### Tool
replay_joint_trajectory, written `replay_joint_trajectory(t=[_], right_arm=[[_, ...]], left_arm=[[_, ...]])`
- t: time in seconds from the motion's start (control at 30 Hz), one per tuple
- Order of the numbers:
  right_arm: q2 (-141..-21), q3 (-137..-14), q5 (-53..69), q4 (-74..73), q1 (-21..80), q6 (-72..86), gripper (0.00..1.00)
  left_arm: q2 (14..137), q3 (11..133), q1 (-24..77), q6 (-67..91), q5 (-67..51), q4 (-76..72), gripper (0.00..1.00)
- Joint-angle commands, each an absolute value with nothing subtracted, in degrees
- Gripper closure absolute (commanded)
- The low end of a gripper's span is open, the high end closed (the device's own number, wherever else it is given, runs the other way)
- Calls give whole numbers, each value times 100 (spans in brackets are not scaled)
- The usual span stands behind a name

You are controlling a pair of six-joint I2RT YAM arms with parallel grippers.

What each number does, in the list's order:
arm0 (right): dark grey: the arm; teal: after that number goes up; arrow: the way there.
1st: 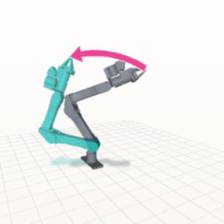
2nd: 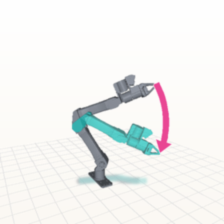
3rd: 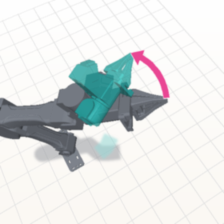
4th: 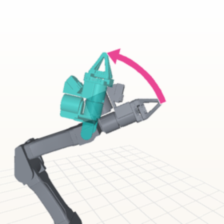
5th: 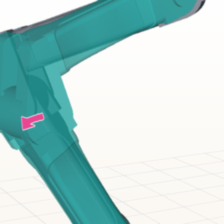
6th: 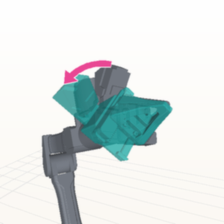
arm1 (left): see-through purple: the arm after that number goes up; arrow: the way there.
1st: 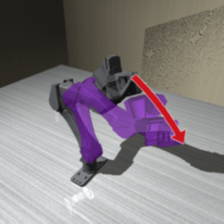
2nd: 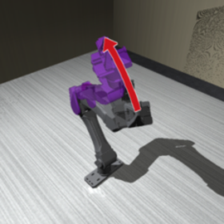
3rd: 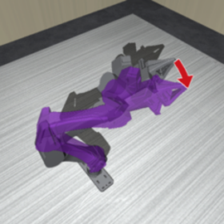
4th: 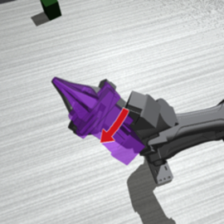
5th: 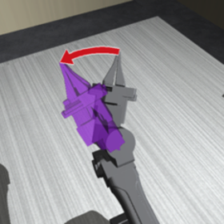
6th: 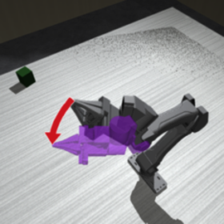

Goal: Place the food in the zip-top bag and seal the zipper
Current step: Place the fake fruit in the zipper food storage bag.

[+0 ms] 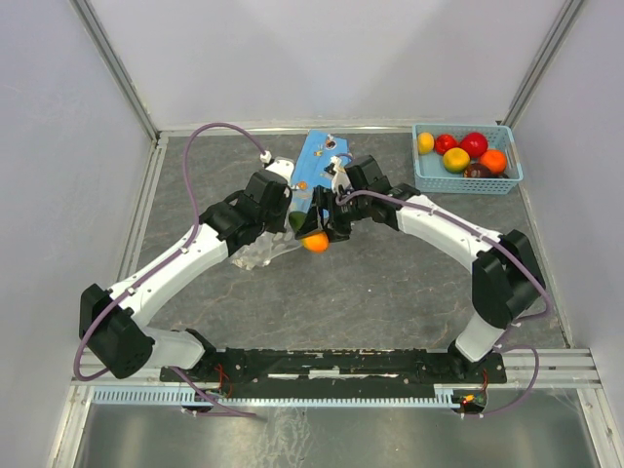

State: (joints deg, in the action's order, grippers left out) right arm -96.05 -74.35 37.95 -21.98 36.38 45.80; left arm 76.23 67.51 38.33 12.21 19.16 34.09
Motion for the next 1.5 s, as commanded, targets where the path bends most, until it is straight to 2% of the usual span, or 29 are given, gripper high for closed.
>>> replay_joint_trajectory(t=[0.0, 0.5, 0.77, 1.07, 1.23, 1.47], right_arm=[[-9724, -7850, 3824, -1712, 3665, 4908, 60], [-9992, -7582, 2860, -907, 3666, 5753, 54], [-9784, -7333, 2084, -882, 3723, 5739, 37], [-9690, -7337, 1980, -708, 3840, 5772, 17], [-9493, -7317, 1919, -830, 3850, 5628, 12], [-9214, -7411, 1874, -1318, 3848, 5129, 12]], left_arm=[[7423, 6750, 3822, 969, 1635, 3155, 97], [7326, 6723, 3836, 953, 913, 3047, 97], [7234, 6680, 3830, 1077, 491, 2898, 97], [7226, 6662, 3826, 1215, 371, 2852, 97], [7208, 6660, 3823, 1254, 627, 2890, 97], [7207, 6662, 3824, 1265, 808, 2918, 97]])
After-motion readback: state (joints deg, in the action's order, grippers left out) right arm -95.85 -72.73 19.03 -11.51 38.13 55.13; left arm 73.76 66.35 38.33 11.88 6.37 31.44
